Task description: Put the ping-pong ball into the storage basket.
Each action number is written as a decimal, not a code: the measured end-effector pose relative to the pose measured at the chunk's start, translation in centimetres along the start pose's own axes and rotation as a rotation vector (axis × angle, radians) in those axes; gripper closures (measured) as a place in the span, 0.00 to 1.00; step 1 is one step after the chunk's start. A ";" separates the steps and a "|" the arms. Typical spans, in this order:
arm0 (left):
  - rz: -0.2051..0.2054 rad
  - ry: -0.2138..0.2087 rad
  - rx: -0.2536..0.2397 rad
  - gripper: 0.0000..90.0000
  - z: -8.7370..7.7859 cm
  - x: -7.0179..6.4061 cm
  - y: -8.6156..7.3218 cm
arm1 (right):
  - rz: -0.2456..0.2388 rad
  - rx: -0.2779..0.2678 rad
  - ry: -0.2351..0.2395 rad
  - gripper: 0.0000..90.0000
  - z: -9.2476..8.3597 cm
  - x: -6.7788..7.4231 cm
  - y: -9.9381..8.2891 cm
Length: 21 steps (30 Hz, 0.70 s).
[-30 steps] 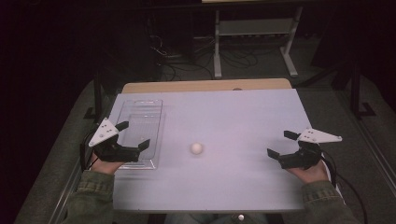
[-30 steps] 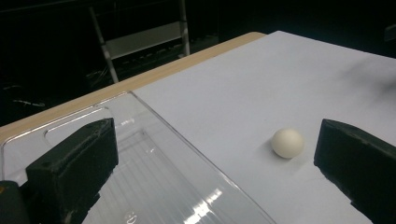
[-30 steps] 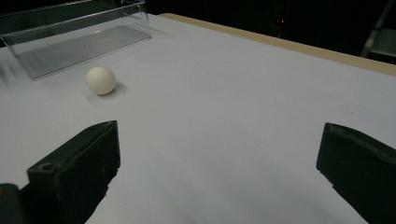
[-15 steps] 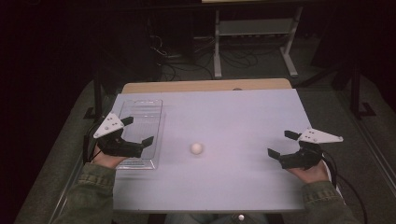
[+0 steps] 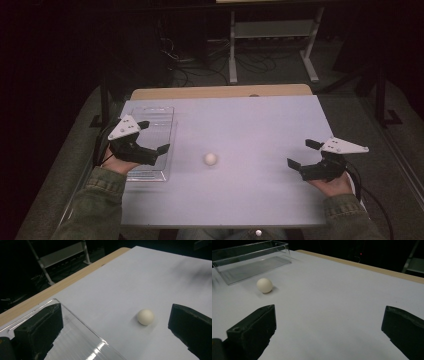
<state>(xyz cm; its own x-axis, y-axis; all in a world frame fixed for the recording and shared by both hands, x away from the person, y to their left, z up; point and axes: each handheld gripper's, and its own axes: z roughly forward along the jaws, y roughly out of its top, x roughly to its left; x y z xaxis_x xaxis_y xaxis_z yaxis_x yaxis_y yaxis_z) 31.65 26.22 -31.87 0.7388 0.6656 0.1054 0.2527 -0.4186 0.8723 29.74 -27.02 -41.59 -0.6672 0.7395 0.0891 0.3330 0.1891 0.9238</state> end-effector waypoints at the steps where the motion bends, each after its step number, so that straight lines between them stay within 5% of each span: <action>1: 0.006 -0.004 0.005 0.00 0.1 0.0 0.1 | 0.001 0.000 0.001 0.00 0.0 0.0 0.0; 21: 0.077 -0.082 0.079 0.00 2.4 -0.2 2.5 | 0.000 0.000 0.001 0.00 0.0 0.0 -0.1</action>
<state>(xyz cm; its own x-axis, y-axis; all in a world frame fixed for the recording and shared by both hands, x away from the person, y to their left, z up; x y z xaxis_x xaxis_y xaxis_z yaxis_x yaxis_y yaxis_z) 33.61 23.54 -30.82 0.8059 0.5779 0.1283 0.2389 -0.5158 0.8227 29.71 -27.07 -41.67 -0.6682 0.7386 0.0895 0.3326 0.1890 0.9239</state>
